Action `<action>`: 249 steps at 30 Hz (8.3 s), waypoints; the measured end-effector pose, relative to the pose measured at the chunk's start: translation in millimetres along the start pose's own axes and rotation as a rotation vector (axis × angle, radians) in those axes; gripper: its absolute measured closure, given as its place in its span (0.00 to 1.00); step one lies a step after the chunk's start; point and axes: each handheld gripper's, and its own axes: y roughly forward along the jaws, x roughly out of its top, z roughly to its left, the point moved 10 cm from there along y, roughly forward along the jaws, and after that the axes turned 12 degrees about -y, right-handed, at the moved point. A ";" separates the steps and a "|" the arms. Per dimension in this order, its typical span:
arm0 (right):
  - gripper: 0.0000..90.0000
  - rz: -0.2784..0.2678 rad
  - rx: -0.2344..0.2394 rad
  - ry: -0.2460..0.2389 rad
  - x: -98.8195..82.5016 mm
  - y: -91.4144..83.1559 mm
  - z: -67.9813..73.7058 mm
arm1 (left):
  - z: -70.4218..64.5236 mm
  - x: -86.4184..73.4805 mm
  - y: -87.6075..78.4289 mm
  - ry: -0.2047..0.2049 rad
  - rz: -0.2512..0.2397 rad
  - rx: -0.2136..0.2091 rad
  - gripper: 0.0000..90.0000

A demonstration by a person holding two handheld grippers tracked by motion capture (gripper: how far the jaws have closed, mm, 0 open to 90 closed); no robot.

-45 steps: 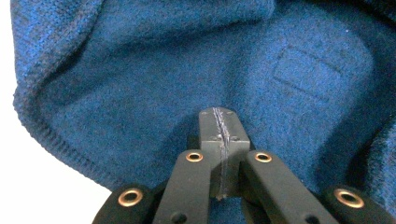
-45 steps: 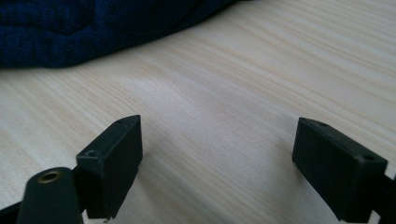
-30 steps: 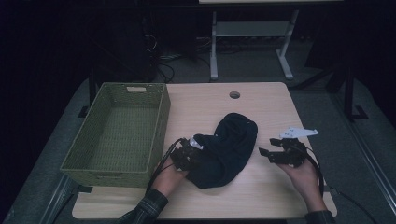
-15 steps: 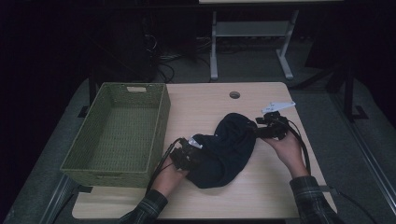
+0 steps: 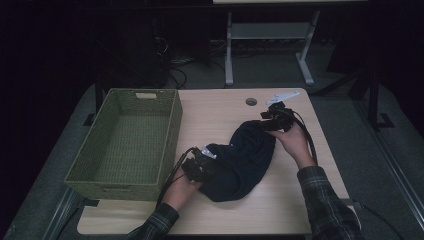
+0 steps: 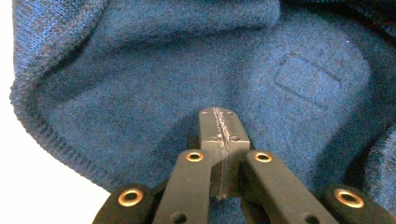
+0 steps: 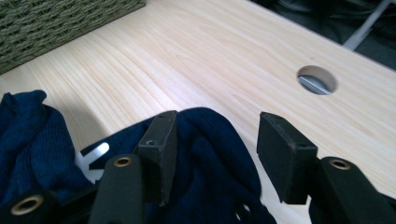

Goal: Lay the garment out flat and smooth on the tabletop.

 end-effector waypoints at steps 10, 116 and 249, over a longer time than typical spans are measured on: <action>0.58 0.044 0.035 -0.004 3.6 40.6 -6.4 | -0.5 0.1 0.0 -0.007 0.000 -0.004 1.00; 1.00 0.069 0.303 -0.082 -73.8 -10.8 190.2 | -8.3 22.6 -22.4 0.004 -0.062 -0.006 1.00; 1.00 0.107 0.086 -0.029 -96.5 -17.2 71.7 | 2.1 97.6 20.9 0.024 -0.135 0.027 0.93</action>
